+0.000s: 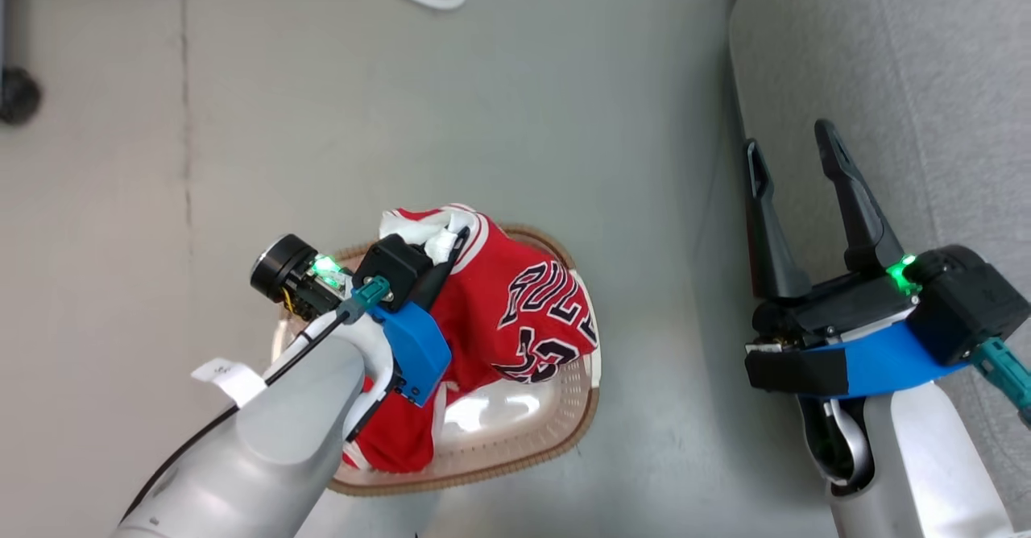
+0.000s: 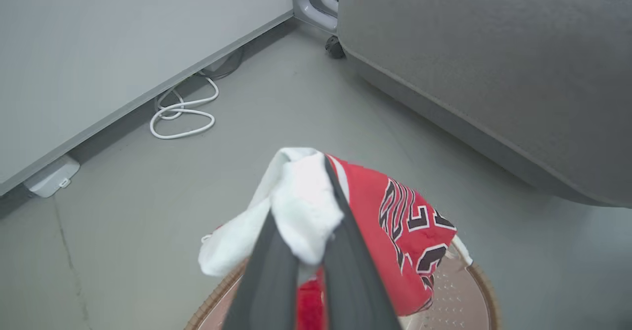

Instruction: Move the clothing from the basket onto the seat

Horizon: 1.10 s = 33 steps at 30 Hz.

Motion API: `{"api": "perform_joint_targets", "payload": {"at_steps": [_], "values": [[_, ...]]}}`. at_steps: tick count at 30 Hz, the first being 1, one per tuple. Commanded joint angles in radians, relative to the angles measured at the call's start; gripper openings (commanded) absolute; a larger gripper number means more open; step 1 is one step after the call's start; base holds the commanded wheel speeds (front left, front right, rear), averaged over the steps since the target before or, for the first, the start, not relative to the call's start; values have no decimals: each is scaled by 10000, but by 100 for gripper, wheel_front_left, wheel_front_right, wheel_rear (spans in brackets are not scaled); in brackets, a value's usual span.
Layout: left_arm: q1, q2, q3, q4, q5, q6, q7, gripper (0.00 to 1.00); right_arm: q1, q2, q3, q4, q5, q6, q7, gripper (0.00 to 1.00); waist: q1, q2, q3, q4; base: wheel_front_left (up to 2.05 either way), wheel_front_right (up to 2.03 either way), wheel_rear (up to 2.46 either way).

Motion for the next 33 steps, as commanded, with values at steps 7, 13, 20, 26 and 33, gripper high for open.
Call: {"api": "perform_joint_targets", "payload": {"at_steps": [7,13,20,26,33], "values": [[629,25,1205,-1257,592,-17,-50,0,431,-35,3,145,136,5,-35,100,2,-1,-1277,196,0,0,0],[1056,-86,2373,-2430,1063,-68,-50,0,699,-35,12,254,207,5,-35,100,2,-1,-1894,217,0,0,0],[884,-359,3119,-3444,1646,-188,-51,0,963,-35,-1,304,271,5,-35,100,2,-1,-2379,301,0,0,0],[422,-549,3506,-4277,1981,-250,-49,0,1098,-35,30,310,301,5,-35,100,2,-1,-2682,347,0,0,0],[24,-654,3616,-4916,2229,-310,-51,0,1215,-35,117,315,417,5,-35,100,2,-1,-2947,278,0,0,0]]}}
